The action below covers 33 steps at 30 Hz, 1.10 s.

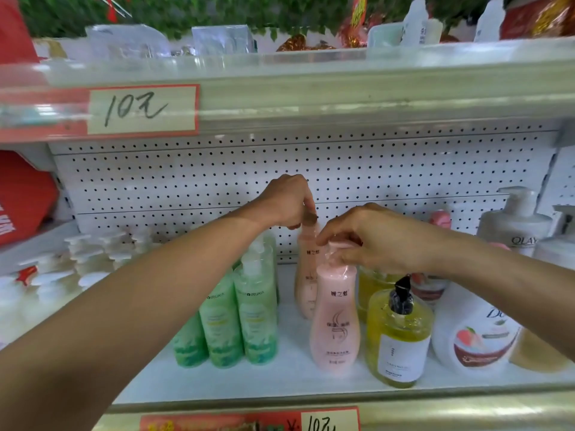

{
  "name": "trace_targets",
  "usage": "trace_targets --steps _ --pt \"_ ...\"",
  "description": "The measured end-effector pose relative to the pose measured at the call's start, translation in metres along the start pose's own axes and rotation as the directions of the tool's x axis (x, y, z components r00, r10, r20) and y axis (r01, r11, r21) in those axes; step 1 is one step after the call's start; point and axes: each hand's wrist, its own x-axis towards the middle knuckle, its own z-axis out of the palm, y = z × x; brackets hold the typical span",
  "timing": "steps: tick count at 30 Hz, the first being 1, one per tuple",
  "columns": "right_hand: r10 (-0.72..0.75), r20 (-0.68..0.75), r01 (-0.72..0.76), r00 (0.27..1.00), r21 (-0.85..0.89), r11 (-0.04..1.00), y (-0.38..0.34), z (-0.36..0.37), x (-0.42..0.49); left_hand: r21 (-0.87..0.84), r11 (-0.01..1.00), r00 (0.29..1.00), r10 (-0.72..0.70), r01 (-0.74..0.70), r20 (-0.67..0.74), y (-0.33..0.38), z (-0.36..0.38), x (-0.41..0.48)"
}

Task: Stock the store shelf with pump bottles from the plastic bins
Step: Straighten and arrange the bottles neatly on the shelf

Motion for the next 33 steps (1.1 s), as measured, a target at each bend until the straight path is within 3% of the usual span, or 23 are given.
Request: trace_targets --steps 12,16,18,21,26,33 --pt "-0.012 0.048 0.010 0.999 0.031 0.999 -0.001 0.003 -0.005 0.006 1.000 1.000 -0.008 0.008 -0.011 -0.014 -0.003 -0.005" --pt "0.079 0.030 -0.084 0.996 0.231 0.969 0.003 0.018 -0.017 -0.023 1.000 0.998 0.003 -0.001 0.067 -0.020 -0.003 -0.018" --pt "0.195 0.015 -0.188 0.981 0.336 0.923 0.009 0.033 -0.025 -0.133 0.990 0.998 0.054 -0.056 -0.025 -0.019 -0.003 -0.038" --pt "0.214 0.044 -0.205 0.976 0.529 0.824 0.015 0.052 -0.036 -0.357 0.911 0.977 0.170 -0.206 -0.130 -0.012 -0.001 -0.076" --pt "0.311 0.020 -0.281 0.950 0.486 0.828 0.014 0.067 -0.037 -0.366 0.906 0.974 0.225 -0.212 -0.008 0.006 0.002 -0.101" --pt "0.333 -0.013 -0.295 0.943 0.434 0.851 -0.009 0.072 -0.024 -0.345 0.922 0.982 0.143 -0.177 -0.121 0.001 0.000 -0.097"
